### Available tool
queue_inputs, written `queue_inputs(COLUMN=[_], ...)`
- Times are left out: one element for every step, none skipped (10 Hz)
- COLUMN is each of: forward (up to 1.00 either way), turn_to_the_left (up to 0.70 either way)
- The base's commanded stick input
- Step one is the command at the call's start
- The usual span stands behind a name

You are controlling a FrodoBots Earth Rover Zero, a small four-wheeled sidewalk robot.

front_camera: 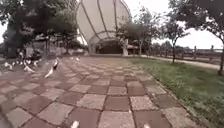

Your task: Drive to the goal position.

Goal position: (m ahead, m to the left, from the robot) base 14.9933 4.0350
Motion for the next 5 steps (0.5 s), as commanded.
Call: queue_inputs(forward=[0.7,0.7,0.7,0.7,0.7], turn_to_the_left=[0.0,0.0,0.0,0.0,0.0])
